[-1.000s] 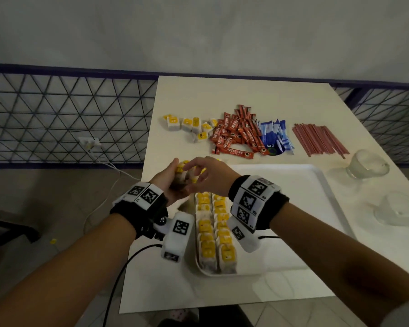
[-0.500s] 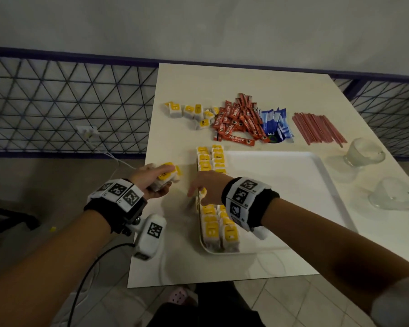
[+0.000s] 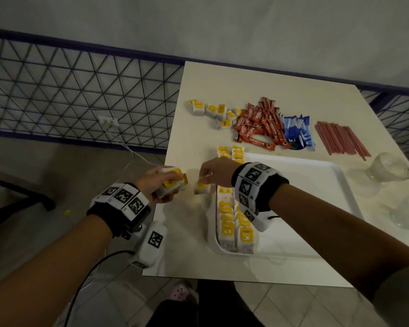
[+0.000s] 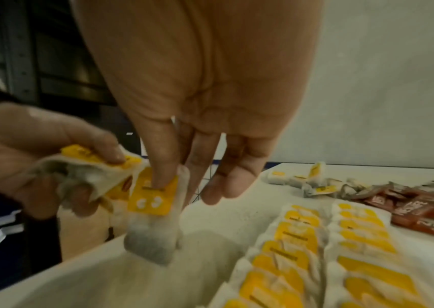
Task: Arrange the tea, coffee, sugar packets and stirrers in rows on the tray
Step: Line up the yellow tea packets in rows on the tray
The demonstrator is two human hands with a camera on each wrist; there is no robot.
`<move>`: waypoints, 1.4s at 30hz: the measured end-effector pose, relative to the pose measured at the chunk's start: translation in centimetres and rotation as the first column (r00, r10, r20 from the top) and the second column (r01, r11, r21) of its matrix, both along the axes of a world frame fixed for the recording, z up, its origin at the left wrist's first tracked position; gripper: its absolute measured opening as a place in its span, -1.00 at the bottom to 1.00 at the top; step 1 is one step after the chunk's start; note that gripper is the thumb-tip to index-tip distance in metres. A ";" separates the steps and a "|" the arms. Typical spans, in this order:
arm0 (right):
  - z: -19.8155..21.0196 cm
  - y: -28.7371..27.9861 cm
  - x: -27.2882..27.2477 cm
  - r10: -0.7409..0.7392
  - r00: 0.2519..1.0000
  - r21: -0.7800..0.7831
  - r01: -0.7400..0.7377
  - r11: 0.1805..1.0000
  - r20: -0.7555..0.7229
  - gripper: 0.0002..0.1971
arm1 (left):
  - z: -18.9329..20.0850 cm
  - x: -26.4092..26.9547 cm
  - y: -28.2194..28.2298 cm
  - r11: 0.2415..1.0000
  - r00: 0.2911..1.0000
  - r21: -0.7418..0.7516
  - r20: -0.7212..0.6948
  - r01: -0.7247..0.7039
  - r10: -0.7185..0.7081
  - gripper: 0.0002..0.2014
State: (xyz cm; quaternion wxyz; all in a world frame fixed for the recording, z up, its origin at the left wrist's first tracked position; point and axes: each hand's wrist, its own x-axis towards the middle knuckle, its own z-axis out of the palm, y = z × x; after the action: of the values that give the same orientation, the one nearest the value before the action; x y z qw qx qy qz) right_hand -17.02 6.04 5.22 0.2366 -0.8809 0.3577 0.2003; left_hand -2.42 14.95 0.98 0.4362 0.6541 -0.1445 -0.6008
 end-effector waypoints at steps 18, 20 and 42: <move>0.1 -7.2 -11.4 -0.445 0.884 0.046 0.443 0.895 0.147 -0.91 | 2.2 -6.1 -7.3 0.996 0.995 -0.052 -0.065 0.070 -0.074 -0.92; -0.9 -8.5 -11.8 -0.459 0.877 0.080 0.452 0.888 0.140 -0.94 | 2.3 -6.4 -7.9 0.998 0.996 -0.049 -0.069 0.046 -0.049 -0.93; -6.1 -17.5 -9.9 -0.515 0.838 0.307 0.449 0.839 0.181 -0.73 | 2.3 -8.8 -9.5 0.984 0.984 0.031 -0.022 -0.173 0.174 -0.94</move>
State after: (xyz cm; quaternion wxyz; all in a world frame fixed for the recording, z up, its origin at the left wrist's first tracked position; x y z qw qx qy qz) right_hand -26.92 -11.44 -0.92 0.4336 -0.7421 0.5073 0.0618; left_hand -11.20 5.41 3.31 0.4792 0.6629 -0.0728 -0.5706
